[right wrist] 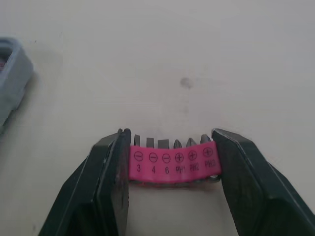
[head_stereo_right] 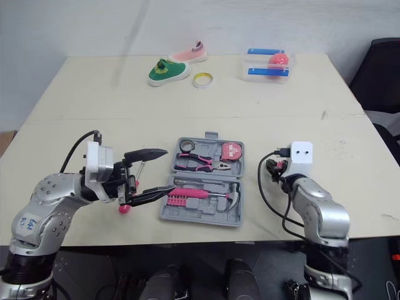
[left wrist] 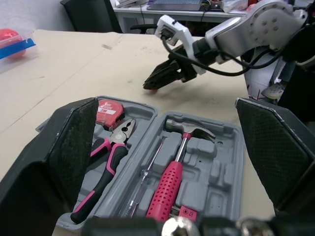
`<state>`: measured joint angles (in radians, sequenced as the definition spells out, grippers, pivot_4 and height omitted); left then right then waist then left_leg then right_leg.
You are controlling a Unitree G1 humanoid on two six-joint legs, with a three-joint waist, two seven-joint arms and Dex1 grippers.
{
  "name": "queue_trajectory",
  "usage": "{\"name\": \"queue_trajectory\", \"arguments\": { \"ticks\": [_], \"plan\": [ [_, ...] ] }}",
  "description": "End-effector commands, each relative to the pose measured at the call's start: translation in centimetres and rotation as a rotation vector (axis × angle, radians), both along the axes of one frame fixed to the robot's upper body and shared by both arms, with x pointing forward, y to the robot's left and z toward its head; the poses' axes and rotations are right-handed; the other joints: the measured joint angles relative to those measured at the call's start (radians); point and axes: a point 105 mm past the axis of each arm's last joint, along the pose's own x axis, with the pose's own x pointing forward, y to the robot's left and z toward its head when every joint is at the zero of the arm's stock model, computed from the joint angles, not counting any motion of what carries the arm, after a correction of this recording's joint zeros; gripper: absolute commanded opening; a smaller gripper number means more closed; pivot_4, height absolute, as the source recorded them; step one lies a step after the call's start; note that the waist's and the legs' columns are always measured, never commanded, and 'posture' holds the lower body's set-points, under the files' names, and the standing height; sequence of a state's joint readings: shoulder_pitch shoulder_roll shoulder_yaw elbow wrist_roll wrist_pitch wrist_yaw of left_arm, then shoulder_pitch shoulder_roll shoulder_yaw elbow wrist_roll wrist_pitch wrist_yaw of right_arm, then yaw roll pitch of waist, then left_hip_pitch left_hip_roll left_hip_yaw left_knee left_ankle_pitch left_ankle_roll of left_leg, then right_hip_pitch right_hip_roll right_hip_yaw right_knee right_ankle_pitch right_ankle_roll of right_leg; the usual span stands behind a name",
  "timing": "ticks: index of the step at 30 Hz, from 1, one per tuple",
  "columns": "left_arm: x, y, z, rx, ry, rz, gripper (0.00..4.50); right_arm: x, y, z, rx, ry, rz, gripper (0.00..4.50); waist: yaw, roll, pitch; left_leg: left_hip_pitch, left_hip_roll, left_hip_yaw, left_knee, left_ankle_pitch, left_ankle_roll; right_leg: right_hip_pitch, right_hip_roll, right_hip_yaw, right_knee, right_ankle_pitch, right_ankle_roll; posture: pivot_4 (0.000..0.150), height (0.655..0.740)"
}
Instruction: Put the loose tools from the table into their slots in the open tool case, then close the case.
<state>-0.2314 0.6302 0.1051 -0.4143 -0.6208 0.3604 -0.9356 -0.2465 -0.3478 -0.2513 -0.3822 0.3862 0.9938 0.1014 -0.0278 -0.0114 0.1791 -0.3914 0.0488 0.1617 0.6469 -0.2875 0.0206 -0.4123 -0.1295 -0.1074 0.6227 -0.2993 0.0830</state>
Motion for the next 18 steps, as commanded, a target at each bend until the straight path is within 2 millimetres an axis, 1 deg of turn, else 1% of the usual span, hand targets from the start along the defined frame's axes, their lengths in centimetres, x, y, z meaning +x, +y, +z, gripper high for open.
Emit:
{"name": "queue_trajectory", "arguments": {
  "ticks": [1, 4, 7, 10, 12, 13, 14, 15, 17, 18],
  "plan": [
    [-0.2, -0.1, 0.5, -0.009, -0.024, -0.016, 4.50, -2.5, 1.5, 0.8, -0.004, -0.029, 0.076, 2.24, -0.001, 0.000, 0.000, 0.000, 0.000, 0.000, 0.000, 0.000, -0.001, 0.000, 0.000, 0.000, 0.000, 0.000, 0.000, 0.150, 0.7400],
    [-0.2, -0.1, 0.4, -0.010, -0.021, -0.018, 4.50, -3.3, 1.9, 0.3, -0.009, -0.031, 0.081, 2.24, -0.002, 0.000, 0.000, 0.000, 0.000, 0.001, 0.000, -0.001, -0.001, 0.000, 0.000, 0.000, 0.000, 0.000, 0.000, 0.150, 0.7400],
    [-0.3, -0.2, 0.4, -0.012, -0.019, -0.021, 4.50, -3.2, 2.1, 0.0, -0.024, -0.070, 0.081, 2.24, -0.001, 0.000, 0.000, 0.000, 0.000, 0.001, 0.000, -0.001, 0.000, 0.000, 0.000, 0.000, 0.000, 0.000, 0.000, 0.150, 0.7400],
    [-0.2, -0.2, 0.5, -0.010, -0.020, -0.025, 4.50, -2.7, 1.8, -0.2, -0.014, -0.106, 0.039, 2.24, -0.001, 0.000, 0.000, 0.000, 0.000, 0.001, 0.000, -0.001, -0.001, 0.000, 0.001, 0.000, -0.001, 0.000, 0.000, 0.150, 0.7400],
    [-0.2, -0.2, 0.5, -0.008, -0.023, -0.022, 4.50, -2.5, 2.1, -0.6, 0.023, -0.103, 0.046, 3.22, -0.001, 0.000, 0.000, 0.000, 0.000, 0.001, 0.000, -0.001, -0.001, 0.000, 0.001, 0.000, -0.001, 0.000, 0.000, 0.150, 0.7400],
    [-0.1, -0.1, 0.5, -0.007, -0.023, -0.022, 4.50, -2.5, 2.3, -0.8, 0.032, -0.098, 0.055, 3.55, 0.000, 0.000, 0.000, 0.000, 0.000, 0.001, 0.000, -0.001, -0.001, 0.000, 0.001, 0.000, -0.001, 0.000, 0.000, 0.150, 0.7400],
    [-0.2, -0.1, 0.5, -0.006, -0.024, -0.021, 4.50, -2.4, 2.4, -0.7, 0.034, -0.107, 0.065, 4.06, 0.000, 0.000, 0.000, 0.000, 0.000, 0.001, 0.000, -0.001, -0.001, 0.000, 0.002, 0.000, -0.001, 0.000, 0.000, 0.150, 0.7400],
    [-0.2, -0.1, 0.5, -0.005, -0.024, -0.022, 4.50, -2.4, 2.4, -0.6, 0.033, -0.116, 0.070, 4.44, 0.000, 0.000, 0.000, 0.000, 0.000, 0.001, 0.000, -0.001, -0.001, 0.000, 0.002, 0.000, -0.001, 0.000, 0.000, 0.150, 0.7400],
    [-0.2, 0.0, 0.5, -0.004, -0.023, -0.017, 4.50, -2.3, 1.8, 0.6, 0.042, -0.174, 0.087, 4.44, 0.000, 0.000, 0.000, 0.000, 0.000, 0.001, 0.000, -0.001, 0.000, 0.000, 0.001, 0.000, -0.001, 0.000, 0.000, 0.150, 0.7400],
    [-0.3, 0.1, 0.4, -0.002, -0.022, -0.014, 4.50, -2.5, 1.6, 1.2, 0.044, -0.196, 0.135, 4.44, 0.000, 0.000, 0.000, 0.000, 0.000, 0.001, 0.000, -0.002, 0.000, 0.000, 0.002, 0.000, -0.001, 0.000, 0.000, 0.150, 0.7400]
  ]
}}
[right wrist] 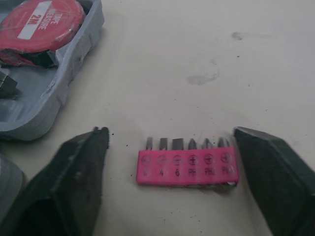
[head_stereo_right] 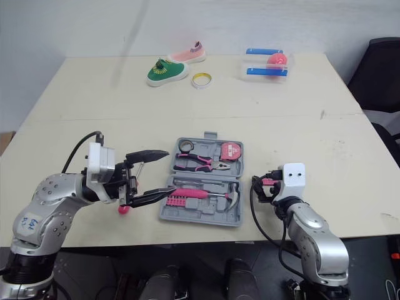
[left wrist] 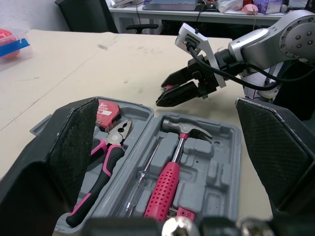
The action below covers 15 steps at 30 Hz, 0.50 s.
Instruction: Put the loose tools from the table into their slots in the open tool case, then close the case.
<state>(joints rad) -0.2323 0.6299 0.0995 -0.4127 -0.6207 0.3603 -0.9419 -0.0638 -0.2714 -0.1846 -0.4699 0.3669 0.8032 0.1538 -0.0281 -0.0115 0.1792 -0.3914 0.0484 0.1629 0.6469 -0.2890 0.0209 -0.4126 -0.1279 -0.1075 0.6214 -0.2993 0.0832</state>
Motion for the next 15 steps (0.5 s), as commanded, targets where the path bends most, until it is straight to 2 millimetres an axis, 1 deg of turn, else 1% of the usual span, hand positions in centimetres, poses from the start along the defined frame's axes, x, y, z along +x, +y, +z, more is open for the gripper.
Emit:
{"name": "queue_trajectory", "arguments": {
  "ticks": [1, 4, 7, 10, 12, 14, 15],
  "plan": [
    [-0.2, 0.3, 0.4, -0.004, -0.025, -0.002, 4.50, -0.3, -0.9, 3.2, 0.003, -0.136, 0.089, 4.44, 0.000, 0.000, 0.000, 0.000, 0.000, 0.000, 0.000, 0.000, 0.000, 0.000, 0.000, 0.000, 0.000, 0.000, 0.000, 0.150, 0.7400],
    [-0.3, 0.3, 0.4, -0.005, -0.024, 0.001, 4.50, -0.7, -1.1, 4.0, 0.030, -0.175, 0.170, 4.44, 0.001, 0.000, 0.000, 0.000, 0.000, 0.000, 0.000, 0.000, 0.001, 0.000, 0.000, 0.000, -0.001, 0.000, 0.000, 0.150, 0.7400],
    [-0.4, 0.2, 0.4, -0.009, -0.022, 0.000, 4.50, -1.2, -3.2, 5.9, -0.044, -0.266, 0.412, 4.44, 0.001, 0.001, 0.001, 0.000, 0.000, 0.000, 0.000, -0.001, 0.001, 0.000, 0.001, 0.000, -0.001, 0.000, 0.000, 0.150, 0.7400],
    [-0.6, 0.1, 0.4, -0.007, -0.015, -0.012, 4.50, -1.7, -4.2, 6.6, -0.099, -0.294, 0.623, 4.44, 0.002, -0.001, 0.003, 0.001, -0.001, 0.002, 0.001, -0.003, 0.007, 0.001, 0.003, -0.001, -0.001, 0.001, 0.002, 0.150, 0.7400],
    [-0.7, -0.1, 0.6, -0.012, -0.013, -0.020, 4.50, -1.3, -6.1, 6.5, -0.218, -0.299, 0.719, 4.44, 0.000, -0.003, 0.004, 0.002, -0.001, 0.003, 0.002, -0.003, 0.007, 0.002, 0.004, -0.002, -0.001, 0.002, 0.003, 0.150, 0.7400],
    [-0.7, -0.2, 0.7, -0.013, -0.014, -0.025, 4.50, -0.4, -8.3, 5.8, -0.302, -0.199, 0.759, 4.44, -0.001, -0.003, 0.005, 0.003, -0.001, 0.004, 0.002, -0.003, 0.007, 0.002, 0.004, -0.002, -0.001, 0.002, 0.003, 0.150, 0.7400],
    [-0.7, -0.3, 0.8, -0.013, -0.015, -0.025, 4.50, 0.0, -9.0, 5.8, -0.333, -0.186, 0.781, 4.44, -0.001, -0.003, 0.005, 0.004, -0.001, 0.005, 0.002, -0.002, 0.006, 0.002, 0.004, -0.003, -0.001, 0.002, 0.003, 0.150, 0.7400]
  ]
}}
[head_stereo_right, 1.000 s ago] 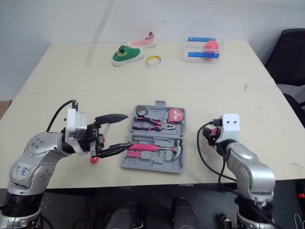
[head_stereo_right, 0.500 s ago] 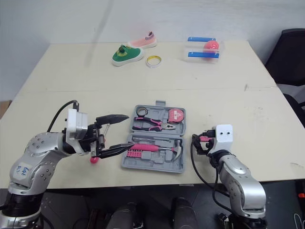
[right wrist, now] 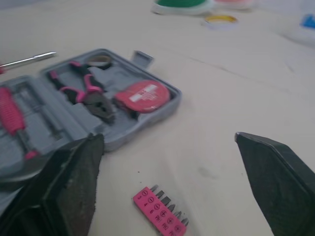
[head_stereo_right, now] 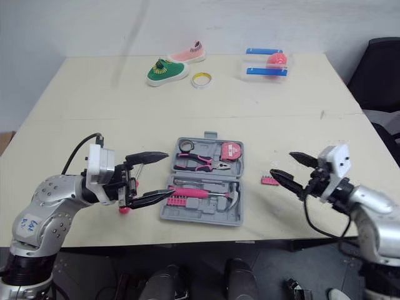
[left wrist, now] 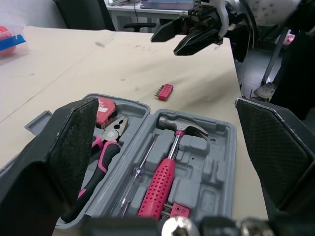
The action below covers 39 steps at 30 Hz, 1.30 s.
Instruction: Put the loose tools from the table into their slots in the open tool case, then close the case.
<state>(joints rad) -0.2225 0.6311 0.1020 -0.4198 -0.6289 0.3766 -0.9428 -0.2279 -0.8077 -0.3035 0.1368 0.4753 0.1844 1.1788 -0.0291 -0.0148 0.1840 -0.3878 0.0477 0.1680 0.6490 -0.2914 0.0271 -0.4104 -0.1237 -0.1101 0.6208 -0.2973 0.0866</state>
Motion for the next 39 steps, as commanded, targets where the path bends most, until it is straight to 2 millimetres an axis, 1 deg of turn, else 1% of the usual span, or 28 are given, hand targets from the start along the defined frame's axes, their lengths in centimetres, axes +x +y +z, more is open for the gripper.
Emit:
{"name": "queue_trajectory", "arguments": {
  "ticks": [1, 3, 5, 8, 12, 16, 21, 23, 30, 32, 33, 36, 37, 39],
  "plan": [
    [-0.6, -0.4, 1.0, -0.014, -0.034, -0.021, 4.50, 0.6, -2.3, -0.5, -0.129, 0.032, 0.085, 4.44, 0.001, 0.000, 0.000, 0.000, 0.000, 0.000, 0.000, 0.001, -0.002, 0.000, 0.000, 0.000, 0.000, 0.000, 0.000, 0.150, 0.7400],
    [-0.7, -0.5, 1.0, -0.012, -0.033, -0.024, 4.50, 0.7, -2.6, -1.2, -0.229, 0.035, 0.175, 4.44, -0.001, 0.000, 0.000, 0.000, 0.000, 0.001, 0.000, 0.001, -0.002, 0.000, 0.000, 0.000, 0.000, 0.000, 0.000, 0.150, 0.7400],
    [-0.8, -0.7, 1.0, -0.010, -0.031, -0.028, 4.50, 0.8, -2.8, -2.1, -0.275, 0.085, 0.236, 4.44, -0.001, -0.001, 0.001, 0.001, 0.001, 0.001, 0.000, 0.002, -0.004, 0.000, 0.000, 0.000, 0.000, 0.000, 0.000, 0.150, 0.7400],
    [-0.9, -0.8, 1.1, -0.007, -0.030, -0.031, 4.50, 1.7, -2.5, -2.7, -0.276, 0.125, 0.272, 4.44, -0.002, 0.000, 0.001, 0.000, 0.001, 0.002, 0.002, 0.003, -0.004, 0.000, 0.000, 0.001, 0.001, 0.000, 0.000, 0.150, 0.7400],
    [-1.0, -0.8, 1.4, 0.000, -0.031, -0.029, 4.50, 2.6, -1.5, -4.3, -0.340, 0.170, 0.326, 4.44, -0.002, 0.000, 0.002, 0.001, 0.001, 0.002, 0.004, 0.003, -0.003, 0.000, -0.006, 0.001, 0.002, 0.000, 0.000, 0.150, 0.7400],
    [-1.2, -0.7, 1.6, 0.011, -0.033, -0.025, 4.50, 3.1, 0.0, -5.2, -0.322, 0.189, 0.368, 4.44, -0.001, 0.000, 0.002, 0.000, 0.001, 0.001, 0.004, 0.003, -0.004, 0.000, -0.007, 0.003, 0.002, 0.000, -0.001, 0.150, 0.7400],
    [-1.4, -0.4, 1.6, 0.021, -0.028, -0.021, 4.50, 3.2, 0.9, -6.0, -0.315, 0.207, 0.397, 4.44, -0.001, 0.000, 0.002, 0.000, 0.001, 0.000, 0.005, 0.003, -0.004, 0.001, -0.008, 0.003, 0.002, 0.000, -0.001, 0.150, 0.7400],
    [-1.5, -0.4, 1.7, 0.024, -0.025, -0.023, 4.50, 3.3, 1.0, -6.1, -0.299, 0.220, 0.391, 4.44, -0.003, 0.000, 0.002, 0.000, 0.001, 0.000, 0.006, 0.003, -0.004, 0.001, -0.007, 0.003, 0.003, 0.000, -0.001, 0.150, 0.7400],
    [-1.7, -0.6, 1.7, 0.040, -0.015, -0.043, 4.50, 2.7, 1.0, -7.1, -0.282, 0.284, 0.397, 4.44, -0.005, 0.000, 0.002, 0.000, 0.002, 0.000, 0.006, 0.002, -0.005, 0.001, -0.007, 0.004, 0.003, 0.000, -0.001, 0.150, 0.7400],
    [-1.8, -0.6, 1.7, 0.045, -0.009, -0.051, 4.50, 2.6, 1.0, -7.3, -0.270, 0.292, 0.397, 3.93, -0.005, 0.000, 0.002, 0.000, 0.002, 0.000, 0.006, 0.002, -0.005, 0.001, -0.007, 0.004, 0.003, 0.000, -0.001, 0.150, 0.7400],
    [-1.8, -0.6, 1.7, 0.048, -0.007, -0.054, 4.50, 2.5, 0.9, -7.4, -0.271, 0.294, 0.395, 3.77, -0.004, 0.000, 0.002, 0.000, 0.002, 0.000, 0.006, 0.002, -0.005, 0.001, -0.007, 0.004, 0.003, 0.000, -0.001, 0.150, 0.7400],
    [-1.8, -0.5, 1.7, 0.055, -0.004, -0.058, 4.50, 2.5, 0.8, -7.5, -0.273, 0.290, 0.395, 2.30, -0.002, 0.000, 0.002, 0.000, 0.002, -0.001, 0.006, 0.002, -0.005, 0.001, -0.008, 0.004, 0.003, -0.001, -0.001, 0.150, 0.7400],
    [-1.9, -0.4, 1.7, 0.056, -0.003, -0.059, 4.50, 2.5, 1.0, -7.5, -0.269, 0.282, 0.400, 1.89, -0.002, 0.000, 0.002, 0.000, 0.002, -0.001, 0.006, 0.002, -0.005, 0.001, -0.008, 0.004, 0.003, -0.001, -0.001, 0.150, 0.7400],
    [-1.9, -0.4, 1.7, 0.064, 0.003, -0.070, 4.50, 2.6, 1.1, -7.4, -0.265, 0.257, 0.403, 0.87, -0.002, 0.000, 0.002, 0.000, 0.002, -0.001, 0.007, 0.002, -0.005, 0.001, -0.008, 0.004, 0.003, -0.001, -0.001, 0.150, 0.7400]
  ]
}}
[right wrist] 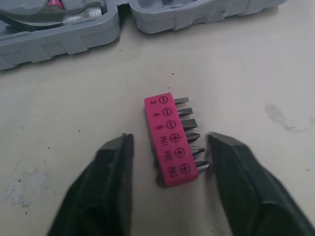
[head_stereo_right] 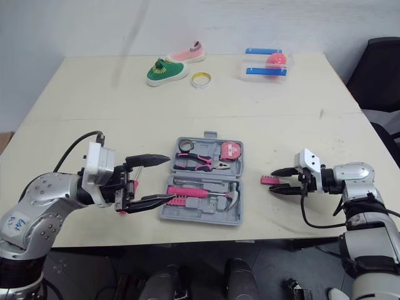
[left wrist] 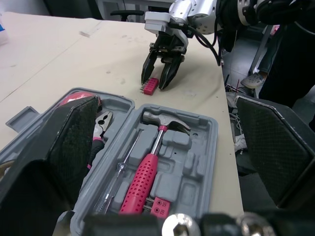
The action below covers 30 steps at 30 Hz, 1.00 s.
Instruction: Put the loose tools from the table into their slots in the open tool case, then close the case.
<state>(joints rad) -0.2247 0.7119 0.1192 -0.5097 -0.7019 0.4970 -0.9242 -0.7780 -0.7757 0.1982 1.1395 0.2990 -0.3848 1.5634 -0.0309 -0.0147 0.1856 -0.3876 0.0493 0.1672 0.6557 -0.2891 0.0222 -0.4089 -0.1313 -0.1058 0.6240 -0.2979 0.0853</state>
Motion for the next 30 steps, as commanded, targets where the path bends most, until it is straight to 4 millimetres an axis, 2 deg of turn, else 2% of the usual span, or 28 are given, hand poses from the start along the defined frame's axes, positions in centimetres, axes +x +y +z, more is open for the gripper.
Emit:
{"name": "queue_trajectory", "arguments": {
  "ticks": [1, 6, 13, 15, 16, 19, 24, 27, 30],
  "plan": [
    [-0.7, -0.3, 1.0, 0.004, -0.038, -0.043, 4.50, -1.0, 0.1, -1.0, -0.009, 0.030, 0.053, 0.72, 0.000, 0.000, 0.000, 0.000, 0.000, 0.000, 0.000, 0.000, 0.000, 0.000, 0.000, 0.000, 0.000, 0.000, 0.000, 0.150, 0.7400],
    [-0.7, -0.3, 0.9, 0.007, -0.036, -0.051, 4.50, -0.9, -0.1, -0.6, 0.012, -0.011, 0.043, 0.72, 0.000, 0.000, 0.000, 0.000, 0.000, -0.001, 0.001, 0.000, 0.000, 0.000, 0.000, 0.000, 0.000, 0.000, 0.000, 0.150, 0.7400],
    [-0.4, 0.3, 0.7, 0.007, -0.059, -0.036, 4.50, -0.3, 1.9, 4.0, 0.117, -0.138, 0.099, 0.72, -0.001, 0.000, 0.000, -0.001, 0.000, 0.000, 0.001, 0.000, 0.000, -0.001, 0.000, 0.000, 0.001, 0.000, 0.000, 0.150, 0.7400],
    [-0.3, 0.6, 0.4, 0.020, -0.069, -0.025, 4.50, -0.7, 3.7, 5.9, 0.150, -0.157, 0.095, 0.72, 0.001, 0.001, 0.000, -0.001, 0.000, -0.001, 0.001, 0.000, 0.000, -0.001, 0.000, 0.000, 0.002, 0.000, 0.000, 0.150, 0.7400],
    [-0.4, 1.0, 0.0, 0.045, -0.072, -0.022, 4.50, -1.6, 5.5, 7.2, 0.165, -0.149, 0.117, 0.72, 0.003, 0.001, 0.001, -0.001, 0.000, -0.001, 0.001, 0.000, -0.001, -0.001, 0.000, 0.000, 0.002, 0.000, -0.001, 0.150, 0.7400],
    [-0.6, 1.6, -1.3, 0.109, -0.081, -0.033, 4.50, -5.0, 9.9, 8.7, 0.202, -0.040, 0.186, 0.72, 0.003, 0.002, 0.001, -0.003, 0.001, -0.003, 0.000, -0.001, -0.003, -0.003, -0.001, -0.001, 0.002, -0.002, -0.003, 0.150, 0.7400],
    [-0.6, 2.3, -1.8, 0.103, -0.090, -0.012, 4.50, -7.8, 15.0, 6.8, -0.005, 0.103, 0.167, 0.72, 0.005, 0.001, 0.001, -0.003, 0.002, -0.005, 0.000, -0.007, -0.007, -0.003, -0.002, -0.003, 0.002, -0.002, -0.004, 0.150, 0.7400],
    [-0.5, 2.7, -1.9, 0.103, -0.089, 0.009, 4.50, -8.5, 16.7, 6.4, -0.054, 0.154, 0.164, 0.72, 0.005, 0.001, 0.001, -0.004, 0.001, -0.005, -0.001, -0.007, -0.007, -0.004, -0.003, -0.003, 0.001, -0.001, -0.004, 0.150, 0.7400],
    [-0.7, 3.2, -2.2, 0.111, -0.076, 0.026, 4.50, -8.1, 17.7, 6.1, -0.095, 0.148, 0.136, 0.72, 0.004, 0.001, 0.001, -0.005, 0.001, -0.005, -0.002, -0.006, -0.006, -0.005, -0.002, -0.003, 0.000, -0.001, -0.004, 0.150, 0.7400]
  ]
}}
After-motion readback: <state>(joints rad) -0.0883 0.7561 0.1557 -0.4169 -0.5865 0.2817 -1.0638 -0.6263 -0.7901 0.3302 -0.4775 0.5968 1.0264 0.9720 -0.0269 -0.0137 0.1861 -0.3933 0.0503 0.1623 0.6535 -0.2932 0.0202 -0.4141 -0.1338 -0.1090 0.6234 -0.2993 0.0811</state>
